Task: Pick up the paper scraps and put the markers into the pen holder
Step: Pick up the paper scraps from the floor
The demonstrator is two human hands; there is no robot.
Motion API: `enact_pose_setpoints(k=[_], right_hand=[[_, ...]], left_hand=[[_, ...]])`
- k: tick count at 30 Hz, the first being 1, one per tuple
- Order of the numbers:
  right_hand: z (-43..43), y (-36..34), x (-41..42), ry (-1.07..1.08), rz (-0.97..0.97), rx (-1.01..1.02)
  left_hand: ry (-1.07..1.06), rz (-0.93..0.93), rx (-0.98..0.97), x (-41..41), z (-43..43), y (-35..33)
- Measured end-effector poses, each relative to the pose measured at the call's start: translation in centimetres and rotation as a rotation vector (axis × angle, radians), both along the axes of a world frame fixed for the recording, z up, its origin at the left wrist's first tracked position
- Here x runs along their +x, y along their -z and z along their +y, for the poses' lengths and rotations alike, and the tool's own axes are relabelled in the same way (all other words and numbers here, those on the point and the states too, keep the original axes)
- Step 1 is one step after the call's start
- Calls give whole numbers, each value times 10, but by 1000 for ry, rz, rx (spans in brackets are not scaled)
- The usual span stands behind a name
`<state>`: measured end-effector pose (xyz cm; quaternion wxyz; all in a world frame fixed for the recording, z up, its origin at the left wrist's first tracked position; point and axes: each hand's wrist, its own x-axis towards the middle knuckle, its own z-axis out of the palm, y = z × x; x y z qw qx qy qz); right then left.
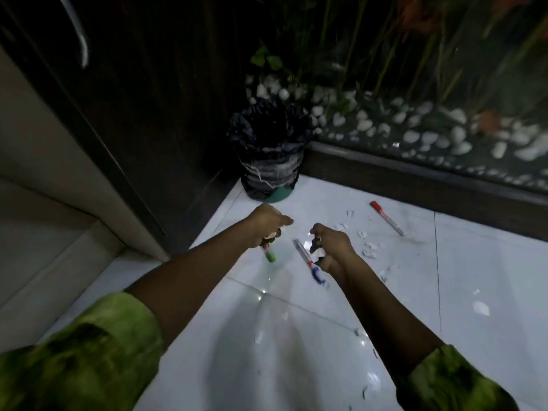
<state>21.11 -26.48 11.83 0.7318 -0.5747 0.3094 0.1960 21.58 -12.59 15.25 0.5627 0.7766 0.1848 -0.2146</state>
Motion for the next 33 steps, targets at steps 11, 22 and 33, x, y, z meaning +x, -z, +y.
enact_pose_setpoints(k=[11, 22, 33], right_hand=[[81, -56, 171, 46, -185, 261], [136, -77, 252, 46, -322, 72], [92, -72, 182, -30, -398, 182]], left_hand=[[-475, -159, -436, 123, 48, -58], [-615, -182, -536, 200, 90, -65], [-437, -317, -456, 150, 83, -59]])
